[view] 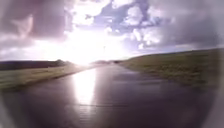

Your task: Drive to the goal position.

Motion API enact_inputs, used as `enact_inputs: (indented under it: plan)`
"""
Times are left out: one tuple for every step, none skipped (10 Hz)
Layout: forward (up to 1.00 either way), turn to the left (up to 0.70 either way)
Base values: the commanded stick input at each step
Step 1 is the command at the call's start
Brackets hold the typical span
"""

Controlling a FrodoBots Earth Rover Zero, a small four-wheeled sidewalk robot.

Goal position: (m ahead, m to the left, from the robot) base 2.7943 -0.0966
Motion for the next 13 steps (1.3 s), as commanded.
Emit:
enact_inputs:
  plan:
    - [0.70,-0.14]
    - [0.70,-0.14]
    - [0.70,-0.14]
    - [0.70,-0.14]
    - [0.70,-0.14]
    - [0.70,-0.14]
    - [0.70,-0.14]
    - [0.70,-0.14]
    - [0.70,-0.14]
    - [0.70,-0.14]
    - [0.70,-0.14]
    - [0.70,-0.14]
    - [0.70,-0.14]
